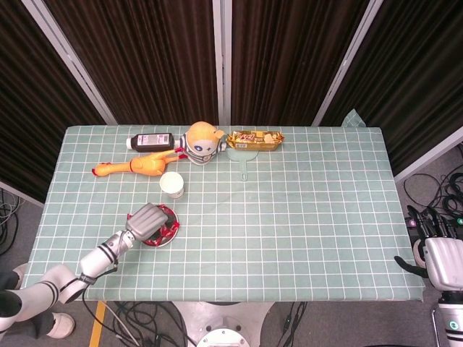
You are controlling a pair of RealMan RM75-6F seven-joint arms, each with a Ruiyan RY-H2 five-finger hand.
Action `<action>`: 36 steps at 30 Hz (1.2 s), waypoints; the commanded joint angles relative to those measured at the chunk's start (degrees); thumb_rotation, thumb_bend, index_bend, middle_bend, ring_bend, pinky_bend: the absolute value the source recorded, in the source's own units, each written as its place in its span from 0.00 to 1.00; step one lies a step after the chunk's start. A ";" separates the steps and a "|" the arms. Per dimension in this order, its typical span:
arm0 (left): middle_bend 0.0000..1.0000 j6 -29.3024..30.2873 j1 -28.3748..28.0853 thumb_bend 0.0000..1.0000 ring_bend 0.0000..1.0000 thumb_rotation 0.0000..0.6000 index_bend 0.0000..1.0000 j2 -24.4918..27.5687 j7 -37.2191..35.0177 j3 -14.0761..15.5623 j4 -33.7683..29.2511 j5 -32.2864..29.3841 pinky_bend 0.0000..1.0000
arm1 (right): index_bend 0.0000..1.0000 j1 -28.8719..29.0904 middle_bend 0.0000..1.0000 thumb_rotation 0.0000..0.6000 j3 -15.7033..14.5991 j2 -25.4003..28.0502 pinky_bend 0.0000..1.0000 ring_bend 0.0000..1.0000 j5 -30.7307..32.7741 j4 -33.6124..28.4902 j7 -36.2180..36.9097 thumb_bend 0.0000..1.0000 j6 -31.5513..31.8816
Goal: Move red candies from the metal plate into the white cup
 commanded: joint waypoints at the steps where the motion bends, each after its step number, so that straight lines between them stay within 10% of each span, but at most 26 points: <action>1: 0.71 0.45 -0.18 0.51 0.68 1.00 0.65 -0.12 -0.94 0.04 0.27 -0.02 0.95 | 0.01 -0.01 0.19 1.00 0.00 -0.02 0.14 0.01 -0.04 0.05 0.08 0.03 0.05; 22: 0.79 3.24 -2.98 0.60 0.77 1.00 0.72 5.86 -4.31 -5.01 -7.78 -3.21 1.00 | 0.01 -0.27 0.19 1.00 0.16 0.35 0.14 0.01 -0.36 0.93 1.57 0.03 0.83; 36: 0.78 -8.08 -10.80 0.60 0.76 1.00 0.70 4.77 -1.91 -12.93 -5.00 -12.61 1.00 | 0.01 -0.56 0.19 1.00 0.41 0.68 0.14 0.01 0.41 1.29 2.23 0.03 0.95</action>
